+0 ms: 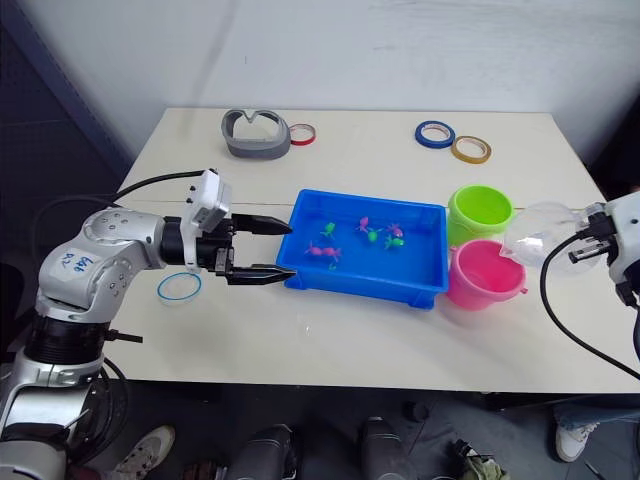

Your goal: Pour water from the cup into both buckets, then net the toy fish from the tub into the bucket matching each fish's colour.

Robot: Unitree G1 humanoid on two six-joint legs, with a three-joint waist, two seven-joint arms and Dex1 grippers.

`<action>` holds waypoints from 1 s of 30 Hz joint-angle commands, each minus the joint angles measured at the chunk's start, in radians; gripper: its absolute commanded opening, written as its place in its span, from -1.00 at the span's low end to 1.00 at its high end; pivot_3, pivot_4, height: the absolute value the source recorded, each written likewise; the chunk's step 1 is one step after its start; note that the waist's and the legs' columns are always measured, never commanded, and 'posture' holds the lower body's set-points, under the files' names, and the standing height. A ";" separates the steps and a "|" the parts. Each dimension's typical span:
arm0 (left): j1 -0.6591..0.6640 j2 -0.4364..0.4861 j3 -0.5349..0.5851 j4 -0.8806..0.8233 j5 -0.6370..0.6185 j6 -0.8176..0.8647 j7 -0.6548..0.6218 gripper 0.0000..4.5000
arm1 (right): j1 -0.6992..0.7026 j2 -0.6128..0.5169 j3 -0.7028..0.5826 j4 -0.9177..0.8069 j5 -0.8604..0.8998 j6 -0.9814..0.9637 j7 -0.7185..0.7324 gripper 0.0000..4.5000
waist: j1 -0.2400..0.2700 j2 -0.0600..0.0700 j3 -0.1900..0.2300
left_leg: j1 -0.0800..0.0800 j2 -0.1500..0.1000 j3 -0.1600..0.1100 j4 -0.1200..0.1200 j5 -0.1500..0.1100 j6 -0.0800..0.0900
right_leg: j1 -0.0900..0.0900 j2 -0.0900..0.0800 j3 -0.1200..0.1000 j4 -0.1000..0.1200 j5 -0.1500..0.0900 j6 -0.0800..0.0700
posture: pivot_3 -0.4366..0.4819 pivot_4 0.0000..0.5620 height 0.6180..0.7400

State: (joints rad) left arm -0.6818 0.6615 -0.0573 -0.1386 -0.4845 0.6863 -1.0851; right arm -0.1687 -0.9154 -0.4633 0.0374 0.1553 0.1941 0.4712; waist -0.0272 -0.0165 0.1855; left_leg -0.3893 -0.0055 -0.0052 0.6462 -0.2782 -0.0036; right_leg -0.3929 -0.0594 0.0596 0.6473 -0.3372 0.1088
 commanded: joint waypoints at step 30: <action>-0.017 -0.012 0.008 0.019 0.008 -0.058 0.011 1.00 | -0.040 -0.070 0.084 -0.008 -0.271 -0.210 0.007 -0.96 | -0.001 0.000 0.000 | 0.000 0.000 0.001 0.001 0.000 0.000 | 0.000 0.000 0.000 0.001 0.000 0.000 | -0.05 -0.47 1.00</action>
State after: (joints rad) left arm -0.6904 0.6479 -0.0586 -0.1028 -0.4699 0.6403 -1.0752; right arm -0.1859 -0.9592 -0.3586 0.0433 -0.1077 0.0119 0.4988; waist -0.0280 -0.0165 0.1855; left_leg -0.3891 -0.0055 -0.0047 0.6467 -0.2782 -0.0035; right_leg -0.3933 -0.0592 0.0593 0.6482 -0.3372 0.1088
